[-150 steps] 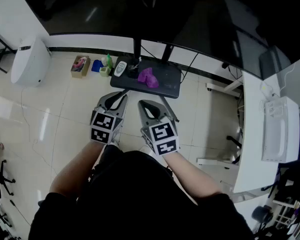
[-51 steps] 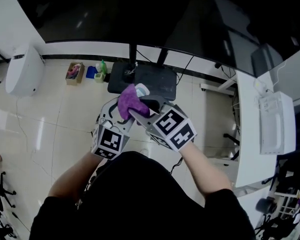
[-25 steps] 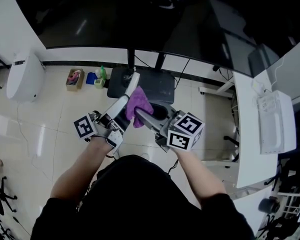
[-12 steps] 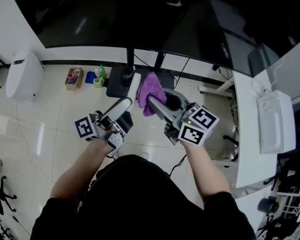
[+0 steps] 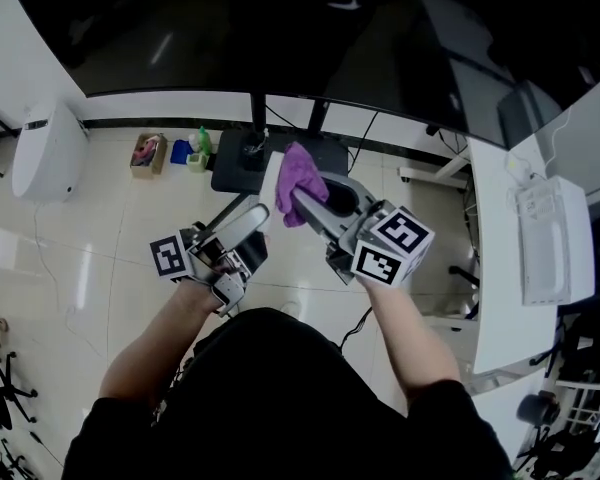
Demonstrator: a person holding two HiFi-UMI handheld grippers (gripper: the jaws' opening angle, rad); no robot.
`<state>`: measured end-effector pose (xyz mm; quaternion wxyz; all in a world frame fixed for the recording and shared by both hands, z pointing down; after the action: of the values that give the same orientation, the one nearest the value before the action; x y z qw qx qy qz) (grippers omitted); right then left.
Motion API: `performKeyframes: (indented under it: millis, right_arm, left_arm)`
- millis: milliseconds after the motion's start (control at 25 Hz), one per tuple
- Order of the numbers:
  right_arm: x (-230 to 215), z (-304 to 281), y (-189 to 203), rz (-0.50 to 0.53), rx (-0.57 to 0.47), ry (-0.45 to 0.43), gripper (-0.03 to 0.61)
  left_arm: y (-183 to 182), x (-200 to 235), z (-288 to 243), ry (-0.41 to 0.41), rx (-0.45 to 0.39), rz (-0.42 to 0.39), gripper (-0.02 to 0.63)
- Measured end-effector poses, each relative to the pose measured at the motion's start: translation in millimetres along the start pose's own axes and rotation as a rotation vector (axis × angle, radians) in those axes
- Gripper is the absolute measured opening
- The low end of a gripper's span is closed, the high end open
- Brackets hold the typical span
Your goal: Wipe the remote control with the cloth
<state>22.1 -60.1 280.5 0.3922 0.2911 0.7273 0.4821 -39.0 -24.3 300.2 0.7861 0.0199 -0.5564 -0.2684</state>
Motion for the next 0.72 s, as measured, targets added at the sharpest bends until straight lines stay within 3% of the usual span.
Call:
performKeyframes:
  millis: [160,240,280,400,480,560,720]
  right_arm:
    - [-12,6,-2,0.012,-0.009,0.076,0.141]
    - [-20,16,6,0.035,0.011,0.155,0.141]
    - [-27,23,14,0.054,0.035,0.211,0.141]
    - [-49,42,46,0.102,0.15,0.388,0.141]
    - [-59,53,70,0.1,0.228,0.469,0.141]
    - [-68,60,93,0.08,0.283,0.506,0.141]
    - [-89,66,134,0.016,0.364,0.529,0.141]
  left_arm:
    - [5,10,3,-0.051,0.021,-0.022,0.227]
    - [3,19,2,-0.156,0.028,-0.106,0.227]
    - [1,28,2,-0.246,0.038,-0.172,0.227]
    - [-8,71,11,-0.614,0.106,-0.411,0.227]
    - [-11,107,20,-0.819,0.155,-0.52,0.227]
    - [-11,147,26,-0.96,0.191,-0.556,0.227]
    - [-14,230,30,-1.14,0.269,-0.55,0.227]
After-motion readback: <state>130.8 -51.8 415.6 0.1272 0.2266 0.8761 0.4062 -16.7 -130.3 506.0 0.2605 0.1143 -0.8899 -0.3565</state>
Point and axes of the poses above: the fingertips, and each gripper's own axes: z backward along the fingers, x to its left, y out of its underside, the point moved 1 cm from there along z, backward along the fingers, and after that the axes turned 12 degrees about x, right-handed, at the moved point
